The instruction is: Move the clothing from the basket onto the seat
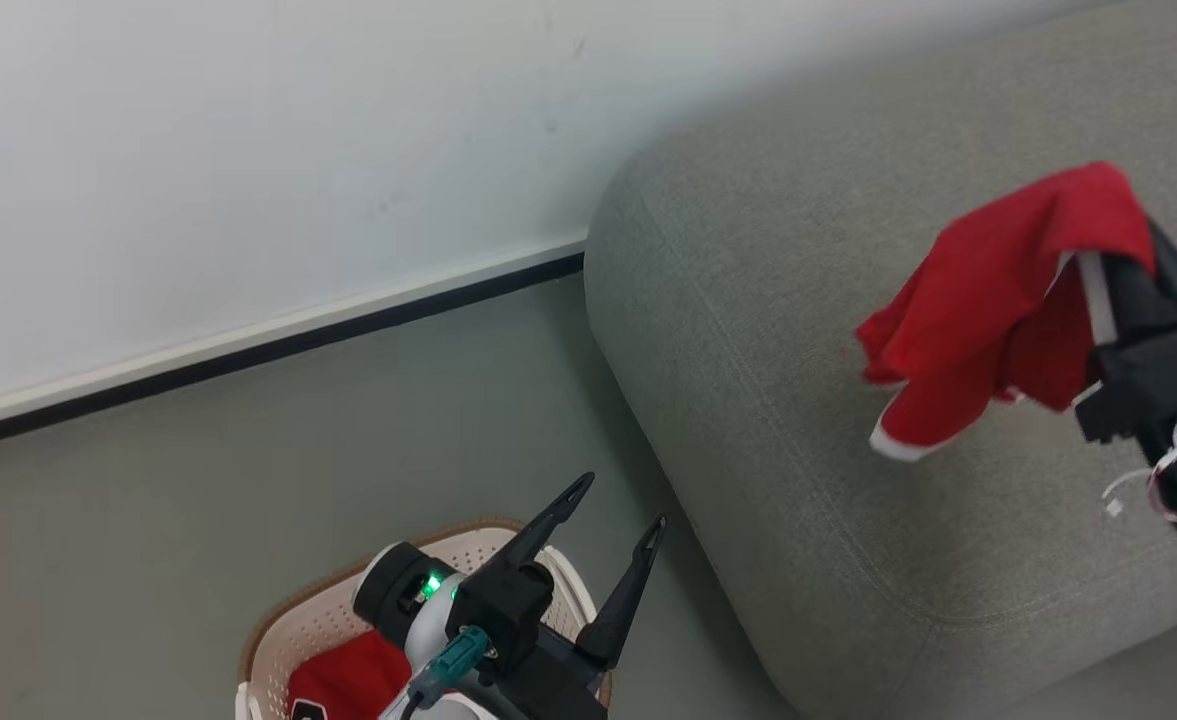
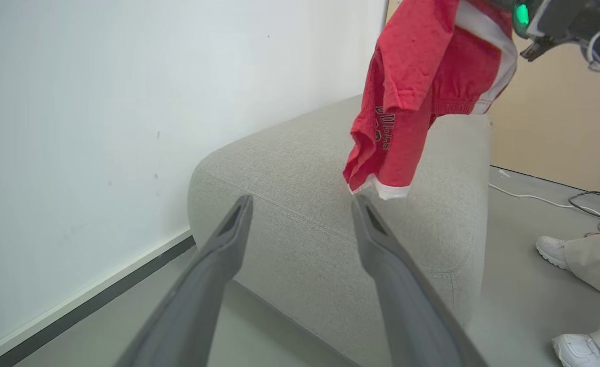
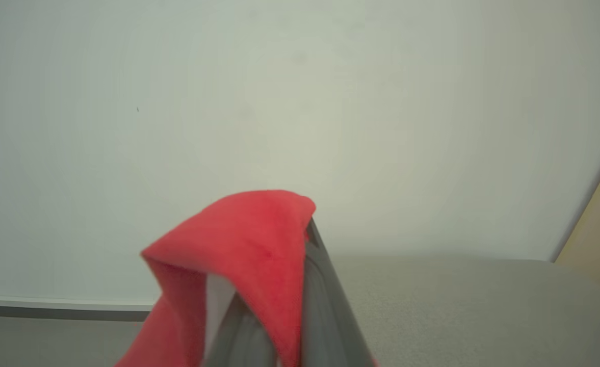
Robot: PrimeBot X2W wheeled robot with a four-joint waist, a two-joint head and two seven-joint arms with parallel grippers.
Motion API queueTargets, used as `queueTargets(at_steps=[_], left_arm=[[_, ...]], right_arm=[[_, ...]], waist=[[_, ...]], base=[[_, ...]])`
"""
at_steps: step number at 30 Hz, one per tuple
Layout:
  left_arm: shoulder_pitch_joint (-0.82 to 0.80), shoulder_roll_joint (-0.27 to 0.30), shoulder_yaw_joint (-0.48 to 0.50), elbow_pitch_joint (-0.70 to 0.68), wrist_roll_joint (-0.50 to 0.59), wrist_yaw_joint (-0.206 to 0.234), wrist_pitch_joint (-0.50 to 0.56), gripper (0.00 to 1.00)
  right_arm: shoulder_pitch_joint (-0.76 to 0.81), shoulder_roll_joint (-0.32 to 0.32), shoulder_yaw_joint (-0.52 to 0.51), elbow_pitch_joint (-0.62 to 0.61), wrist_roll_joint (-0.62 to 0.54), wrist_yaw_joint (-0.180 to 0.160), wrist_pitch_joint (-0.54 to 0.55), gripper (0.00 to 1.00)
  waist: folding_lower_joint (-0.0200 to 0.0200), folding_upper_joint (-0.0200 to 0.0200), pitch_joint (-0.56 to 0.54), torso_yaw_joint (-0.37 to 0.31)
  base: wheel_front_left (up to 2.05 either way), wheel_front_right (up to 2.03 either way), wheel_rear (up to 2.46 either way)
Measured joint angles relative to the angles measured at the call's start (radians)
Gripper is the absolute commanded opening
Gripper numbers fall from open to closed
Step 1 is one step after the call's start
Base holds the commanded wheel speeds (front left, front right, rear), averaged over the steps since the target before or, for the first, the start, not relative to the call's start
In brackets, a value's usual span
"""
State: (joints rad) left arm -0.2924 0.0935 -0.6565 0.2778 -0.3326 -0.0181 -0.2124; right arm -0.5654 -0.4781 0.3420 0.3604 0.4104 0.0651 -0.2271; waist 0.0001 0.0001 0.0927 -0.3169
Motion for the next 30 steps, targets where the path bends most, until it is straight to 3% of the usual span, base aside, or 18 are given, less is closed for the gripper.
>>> queueTargets(at_steps=[16,25,30], left_arm=[[-0.103,0.071,-0.007,-0.186,0.091,-0.008,0.051,1.00],[-0.152,0.114,0.003,-0.285,0.120,-0.002,0.088,1.00],[-0.177,0.129,0.009,-0.316,0.150,0.001,0.099,1.00]], right_arm=[[-0.409,-0.093,-0.123,0.181,0.038,0.011,0.069,0.00],[-0.517,-0.091,-0.142,0.284,0.043,0.004,0.073,0.00],[-0.532,-0.053,-0.140,0.359,0.049,-0.001,0.056,0.00]], waist=[[0.0002,0.0001,0.216,0.100],[0.0001,0.0001,0.355,0.125],[0.0001,0.0001,0.429,0.121]], base=[[0.00,0.00,0.00],[0.00,0.00,0.00],[0.00,0.00,0.00]])
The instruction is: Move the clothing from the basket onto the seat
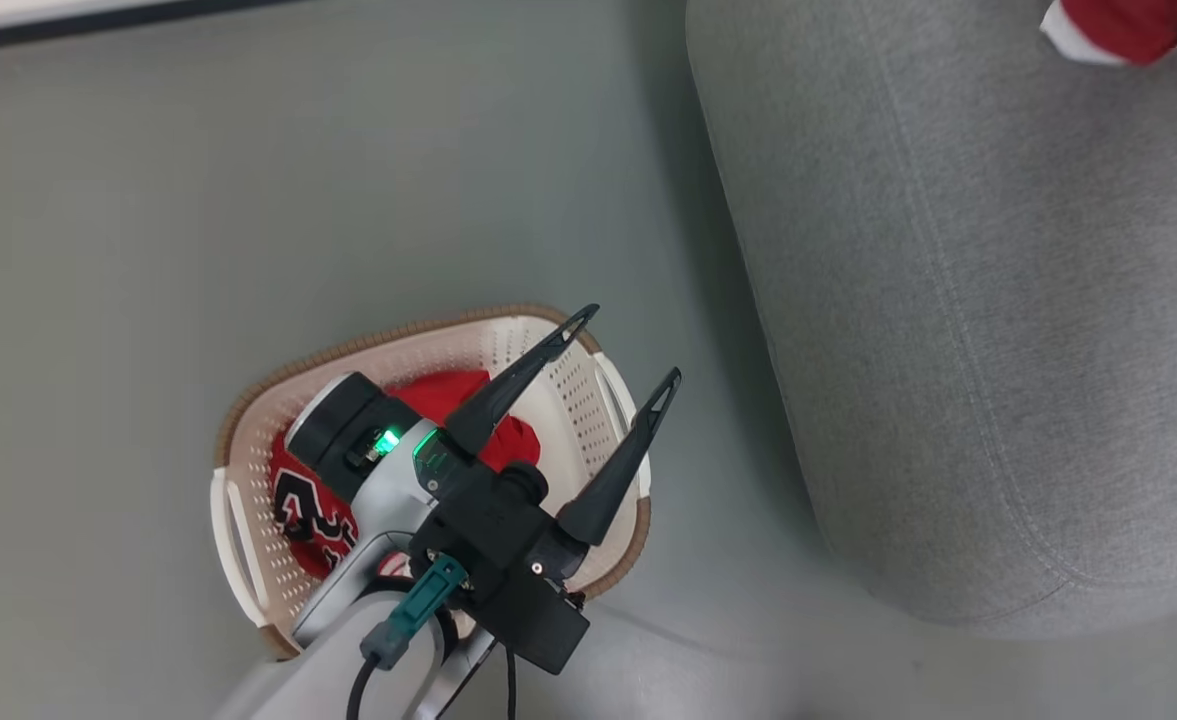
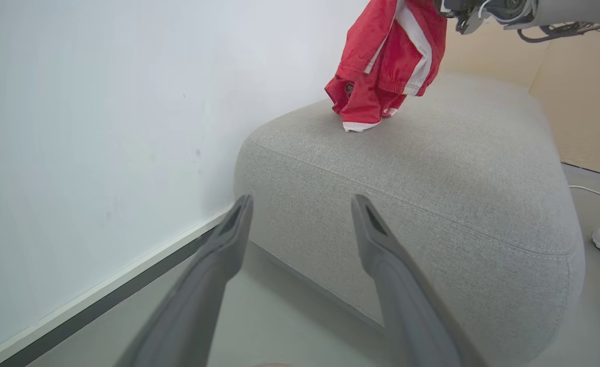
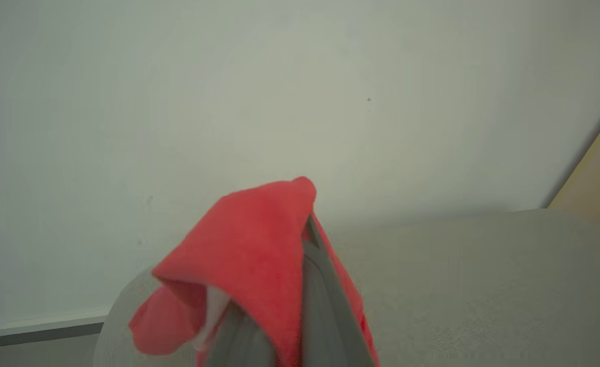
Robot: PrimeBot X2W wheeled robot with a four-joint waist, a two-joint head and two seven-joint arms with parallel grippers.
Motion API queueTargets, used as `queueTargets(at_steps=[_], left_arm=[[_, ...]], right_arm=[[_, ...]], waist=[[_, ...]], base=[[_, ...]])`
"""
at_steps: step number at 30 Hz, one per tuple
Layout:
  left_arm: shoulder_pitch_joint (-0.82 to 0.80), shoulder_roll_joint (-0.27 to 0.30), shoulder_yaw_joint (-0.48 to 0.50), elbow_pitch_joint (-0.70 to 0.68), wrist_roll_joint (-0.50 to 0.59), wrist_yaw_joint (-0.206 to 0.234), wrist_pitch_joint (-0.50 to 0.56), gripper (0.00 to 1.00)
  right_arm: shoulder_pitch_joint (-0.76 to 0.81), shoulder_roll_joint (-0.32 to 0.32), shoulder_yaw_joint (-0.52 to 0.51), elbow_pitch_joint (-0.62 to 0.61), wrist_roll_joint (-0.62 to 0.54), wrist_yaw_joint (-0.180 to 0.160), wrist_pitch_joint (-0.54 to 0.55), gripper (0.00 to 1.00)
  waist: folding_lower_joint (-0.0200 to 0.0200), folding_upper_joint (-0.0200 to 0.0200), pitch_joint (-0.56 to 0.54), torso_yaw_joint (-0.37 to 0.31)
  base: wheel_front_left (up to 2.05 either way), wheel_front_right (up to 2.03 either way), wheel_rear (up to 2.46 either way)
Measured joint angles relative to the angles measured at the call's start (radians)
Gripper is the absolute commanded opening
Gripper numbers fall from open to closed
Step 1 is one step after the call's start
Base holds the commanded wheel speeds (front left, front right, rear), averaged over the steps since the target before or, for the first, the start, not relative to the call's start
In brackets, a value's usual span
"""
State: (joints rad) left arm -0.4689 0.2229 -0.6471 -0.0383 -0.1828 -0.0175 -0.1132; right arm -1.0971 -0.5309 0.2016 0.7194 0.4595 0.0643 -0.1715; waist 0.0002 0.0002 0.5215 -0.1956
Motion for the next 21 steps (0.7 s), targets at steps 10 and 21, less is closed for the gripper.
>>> queueTargets(at_steps=[10,21], left_arm=[[-0.017,0.043,0.008,-0.017,0.018,0.000,0.025,1.00],[-0.017,0.053,0.014,-0.012,0.020,0.000,0.034,1.00]], right_arm=[[0.001,0.089,0.023,0.154,0.009,-0.011,-0.041,0.00],[0.006,0.142,0.058,0.251,-0.003,0.011,-0.068,1.00]], waist=[[-0.0001,0.0000,0.104,-0.032],[-0.0002,-0.0001,0.109,-0.060]], base=[[0.00,0.00,0.00],[0.00,0.00,0.00]])
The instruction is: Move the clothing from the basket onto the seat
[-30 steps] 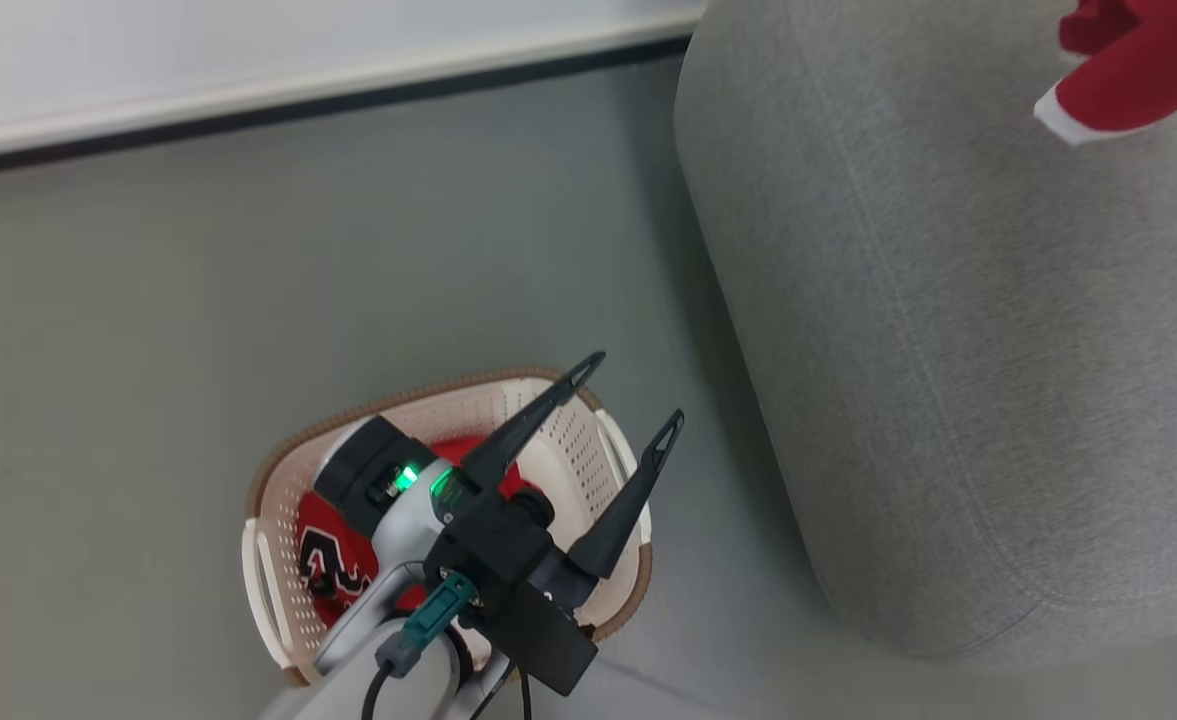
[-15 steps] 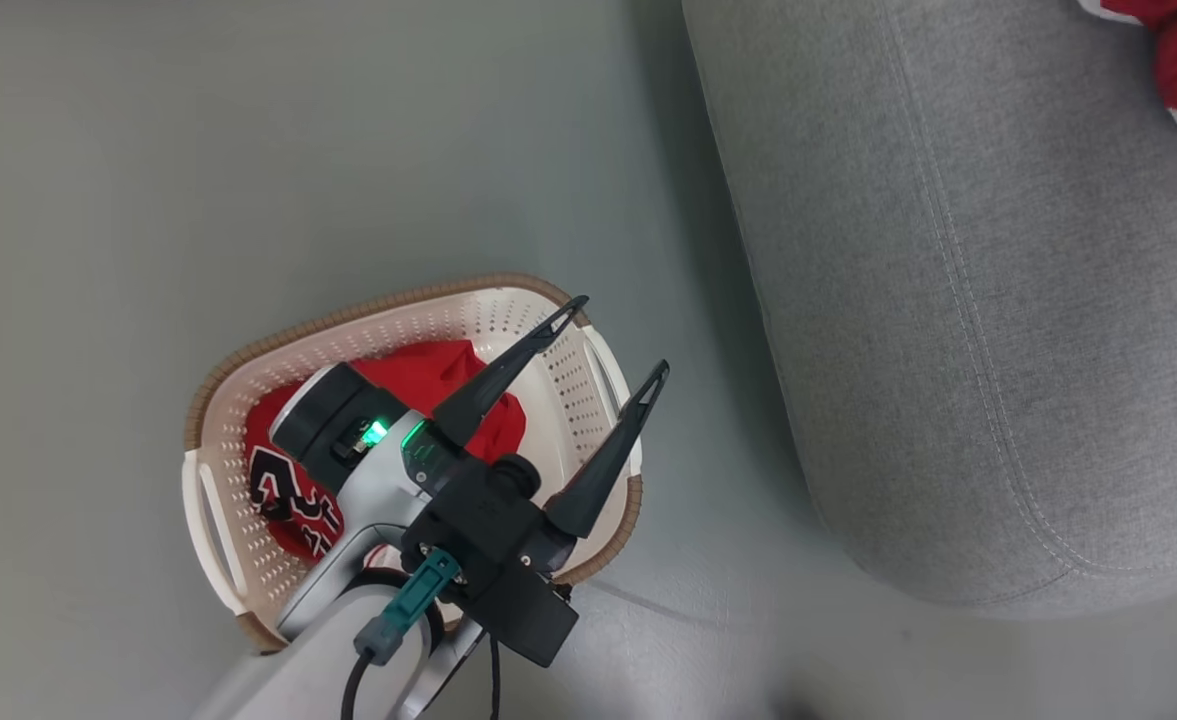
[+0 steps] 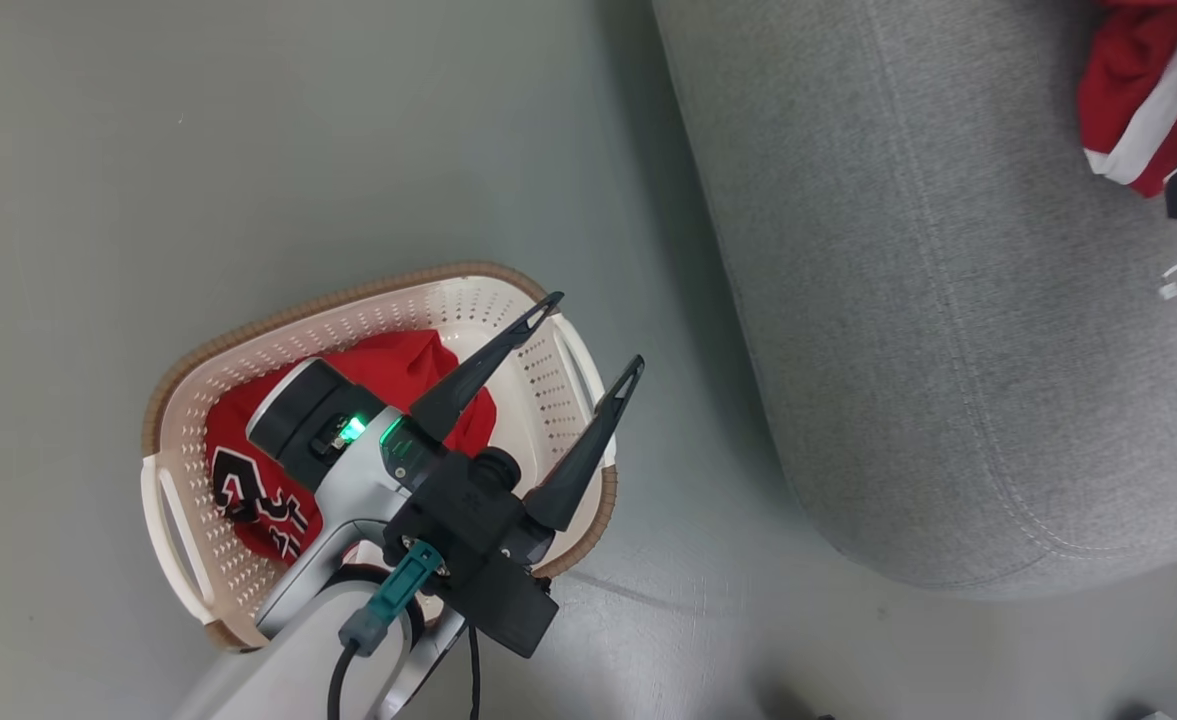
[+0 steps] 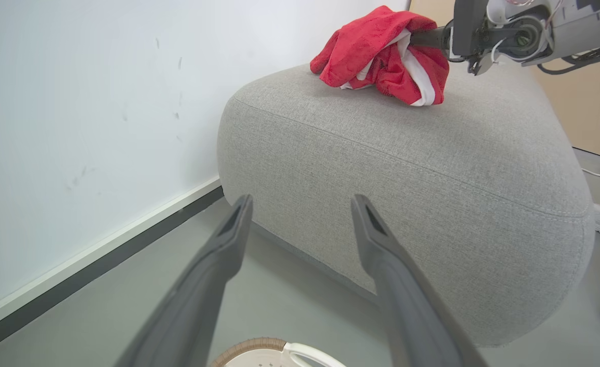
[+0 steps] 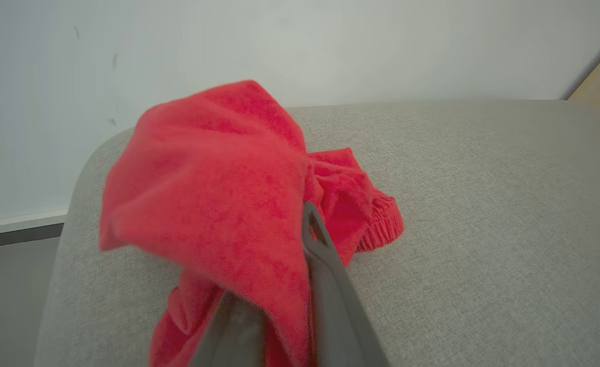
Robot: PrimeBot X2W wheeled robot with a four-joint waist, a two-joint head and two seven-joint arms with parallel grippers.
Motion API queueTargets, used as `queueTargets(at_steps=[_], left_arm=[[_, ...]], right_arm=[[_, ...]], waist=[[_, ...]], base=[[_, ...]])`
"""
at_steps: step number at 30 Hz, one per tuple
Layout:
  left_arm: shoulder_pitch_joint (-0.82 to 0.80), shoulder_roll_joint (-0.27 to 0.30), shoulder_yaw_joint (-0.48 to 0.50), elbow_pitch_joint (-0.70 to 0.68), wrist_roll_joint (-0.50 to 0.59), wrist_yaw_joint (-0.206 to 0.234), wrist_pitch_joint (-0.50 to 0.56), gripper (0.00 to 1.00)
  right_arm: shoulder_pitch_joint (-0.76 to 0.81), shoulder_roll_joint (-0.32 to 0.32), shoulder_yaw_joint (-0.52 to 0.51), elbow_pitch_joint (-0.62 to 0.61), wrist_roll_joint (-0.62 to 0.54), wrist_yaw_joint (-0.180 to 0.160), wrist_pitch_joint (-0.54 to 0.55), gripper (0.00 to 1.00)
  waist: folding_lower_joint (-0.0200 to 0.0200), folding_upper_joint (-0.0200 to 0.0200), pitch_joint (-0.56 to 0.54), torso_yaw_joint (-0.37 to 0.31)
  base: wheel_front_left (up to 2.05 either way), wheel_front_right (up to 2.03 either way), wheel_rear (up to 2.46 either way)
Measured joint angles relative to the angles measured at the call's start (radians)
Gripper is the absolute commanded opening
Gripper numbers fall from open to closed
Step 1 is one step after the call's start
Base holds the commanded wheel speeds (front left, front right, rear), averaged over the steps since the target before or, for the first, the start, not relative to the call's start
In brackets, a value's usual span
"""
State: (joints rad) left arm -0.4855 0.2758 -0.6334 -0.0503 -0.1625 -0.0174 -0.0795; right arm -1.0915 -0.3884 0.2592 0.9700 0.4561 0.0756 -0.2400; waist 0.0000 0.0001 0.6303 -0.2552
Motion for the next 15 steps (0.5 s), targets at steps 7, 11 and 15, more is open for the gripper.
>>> queueTargets(at_steps=[7,11,15], left_arm=[[0.002,0.000,0.002,0.022,-0.002,0.001,-0.003,1.00],[0.004,-0.003,0.003,0.041,-0.005,0.009,-0.015,1.00],[0.023,-0.008,0.012,0.061,-0.018,0.011,-0.030,1.00]], right_arm=[[0.041,0.017,0.016,0.015,-0.010,0.014,-0.009,1.00],[0.098,0.023,0.030,0.018,-0.021,0.023,-0.009,1.00],[0.170,0.036,0.041,0.004,-0.027,0.026,-0.010,1.00]], waist=[[0.0000,0.0000,-0.028,-0.015],[-0.0001,-0.0001,-0.058,-0.023],[-0.0002,-0.0001,-0.097,-0.028]], base=[[0.00,0.00,0.00],[0.00,0.00,0.00],[0.00,0.00,0.00]])
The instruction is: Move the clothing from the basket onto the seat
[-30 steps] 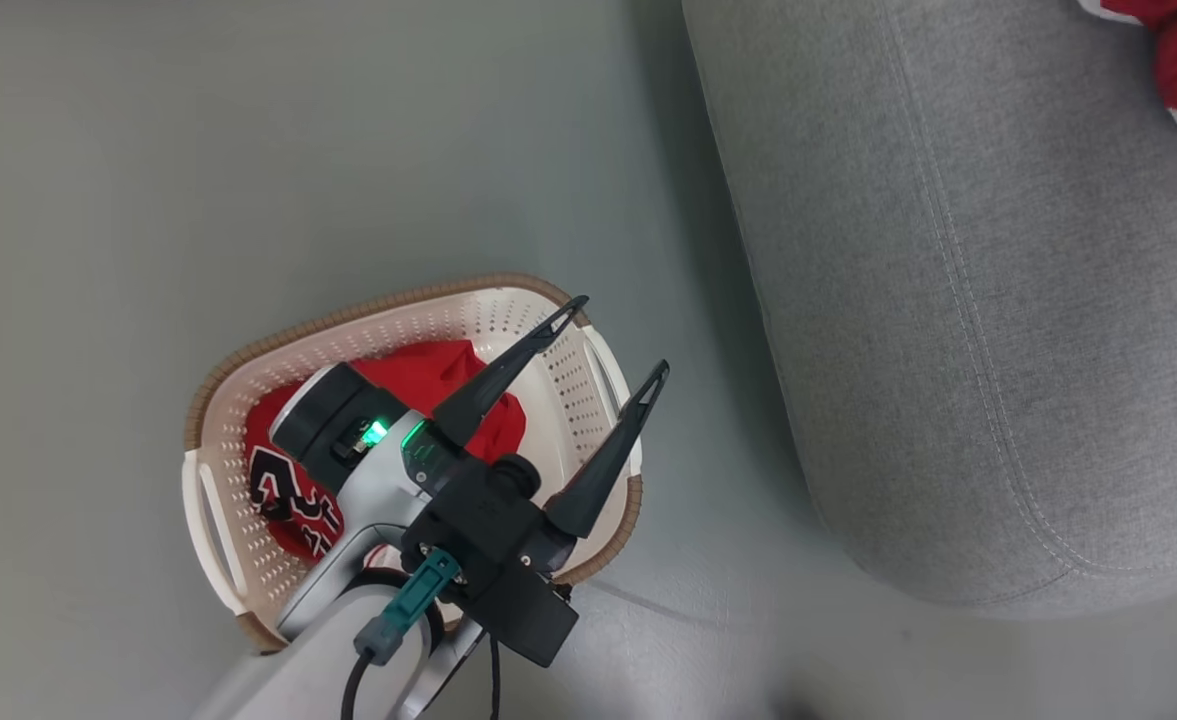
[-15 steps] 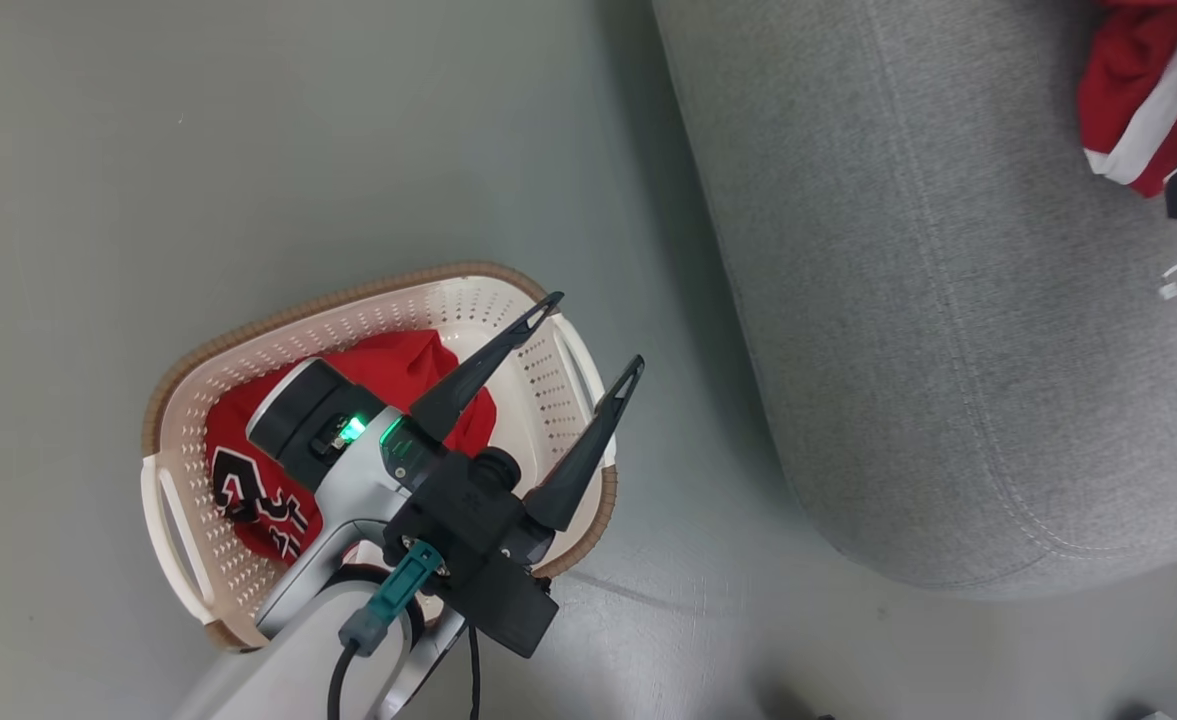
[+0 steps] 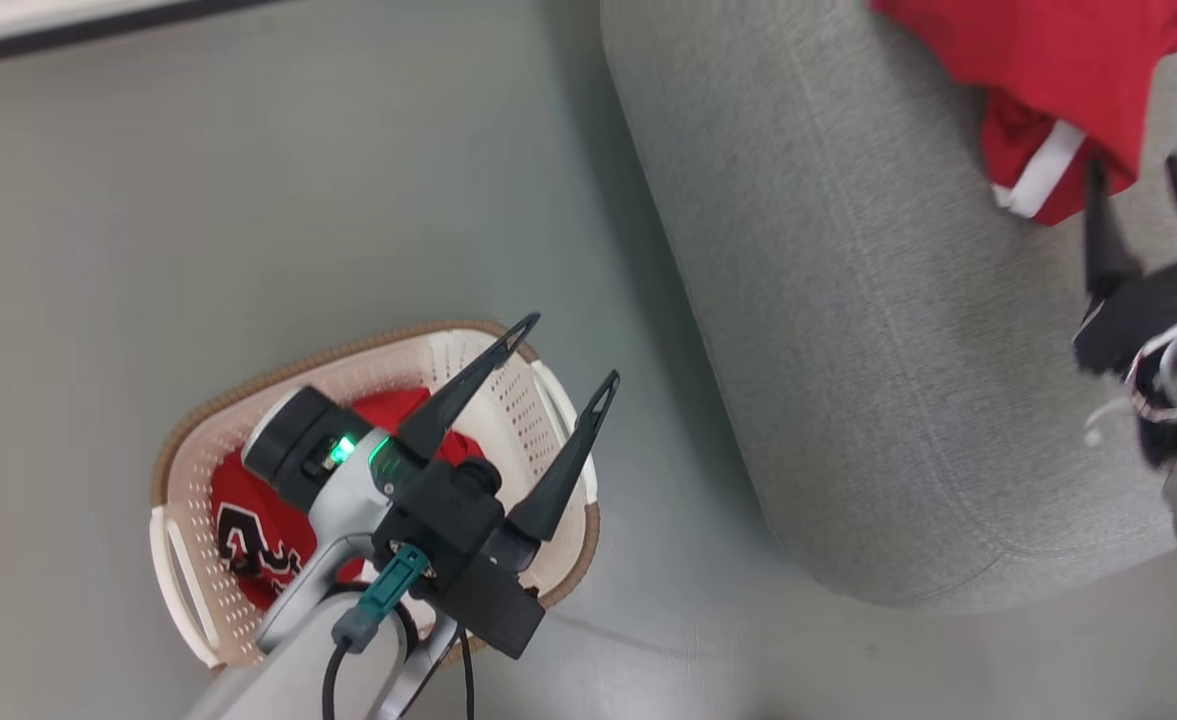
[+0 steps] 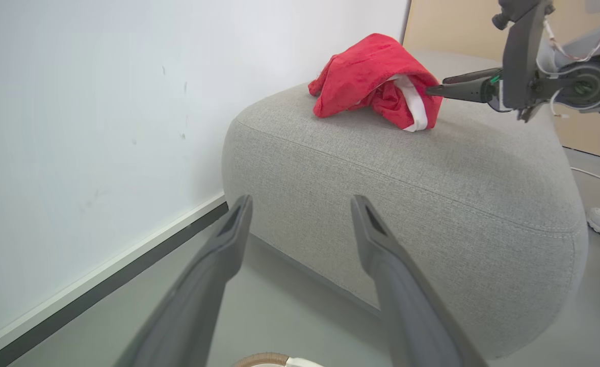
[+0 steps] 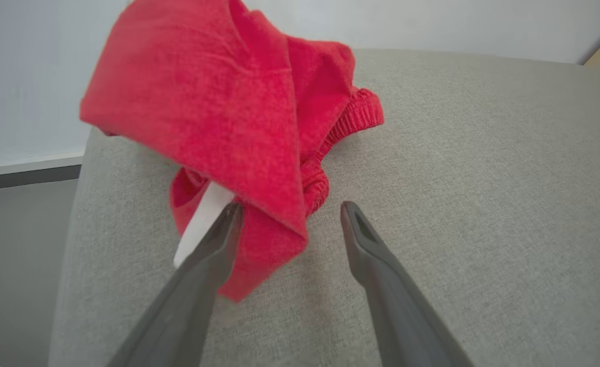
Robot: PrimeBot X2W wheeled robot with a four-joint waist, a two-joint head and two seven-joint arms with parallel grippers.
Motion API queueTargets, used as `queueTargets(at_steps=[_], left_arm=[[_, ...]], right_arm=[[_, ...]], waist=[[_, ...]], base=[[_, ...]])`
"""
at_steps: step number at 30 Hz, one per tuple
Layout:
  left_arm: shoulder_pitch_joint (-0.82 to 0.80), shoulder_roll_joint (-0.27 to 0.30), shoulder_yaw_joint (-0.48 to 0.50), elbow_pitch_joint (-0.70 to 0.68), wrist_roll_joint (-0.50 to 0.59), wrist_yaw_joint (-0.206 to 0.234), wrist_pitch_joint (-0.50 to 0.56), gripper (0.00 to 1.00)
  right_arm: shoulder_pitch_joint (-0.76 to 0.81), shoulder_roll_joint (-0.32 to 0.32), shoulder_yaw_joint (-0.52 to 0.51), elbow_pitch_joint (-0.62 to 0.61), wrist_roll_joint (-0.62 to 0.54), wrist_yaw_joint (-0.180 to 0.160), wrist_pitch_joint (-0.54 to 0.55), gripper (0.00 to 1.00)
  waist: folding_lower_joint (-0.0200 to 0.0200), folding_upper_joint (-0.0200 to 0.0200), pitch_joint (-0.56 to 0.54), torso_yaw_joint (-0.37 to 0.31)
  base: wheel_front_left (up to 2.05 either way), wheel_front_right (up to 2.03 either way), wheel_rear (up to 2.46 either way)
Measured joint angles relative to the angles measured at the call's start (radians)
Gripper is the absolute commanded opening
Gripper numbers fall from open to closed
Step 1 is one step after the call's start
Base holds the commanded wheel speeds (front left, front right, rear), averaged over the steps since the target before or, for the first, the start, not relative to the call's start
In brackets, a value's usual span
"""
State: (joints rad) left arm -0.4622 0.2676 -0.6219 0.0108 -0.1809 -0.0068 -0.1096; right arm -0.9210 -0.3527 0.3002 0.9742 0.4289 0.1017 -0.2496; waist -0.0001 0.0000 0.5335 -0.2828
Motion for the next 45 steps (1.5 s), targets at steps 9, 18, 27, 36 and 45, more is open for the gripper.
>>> queueTargets(at_steps=[9,18,27,36,45], left_arm=[[0.049,-0.031,0.003,0.055,-0.021,0.016,-0.041,1.00],[0.067,-0.072,0.045,0.140,-0.078,0.041,-0.088,1.00],[0.150,-0.069,0.131,0.211,-0.139,0.078,-0.114,1.00],[0.259,-0.050,0.215,0.226,-0.184,0.104,-0.130,1.00],[0.361,-0.042,0.269,0.215,-0.198,0.113,-0.137,1.00]], right_arm=[[0.145,0.003,0.009,-0.098,-0.036,0.004,0.000,1.00],[0.209,-0.007,0.013,-0.210,-0.060,0.004,0.000,1.00],[0.263,0.021,0.045,-0.287,-0.078,0.005,-0.001,1.00],[0.379,0.063,0.056,-0.390,-0.079,-0.002,-0.003,1.00],[0.520,0.105,0.070,-0.520,-0.096,-0.050,-0.003,1.00]], waist=[[-0.0001,0.0000,-0.102,-0.004],[-0.0001,-0.0003,-0.216,0.013],[0.0000,-0.0003,-0.333,0.057],[0.0000,-0.0002,-0.423,0.131],[0.0000,-0.0002,-0.496,0.200]], base=[[0.00,0.00,0.00],[0.00,0.00,0.00],[0.00,0.00,0.00],[0.00,0.00,0.00],[0.00,0.00,0.00]])
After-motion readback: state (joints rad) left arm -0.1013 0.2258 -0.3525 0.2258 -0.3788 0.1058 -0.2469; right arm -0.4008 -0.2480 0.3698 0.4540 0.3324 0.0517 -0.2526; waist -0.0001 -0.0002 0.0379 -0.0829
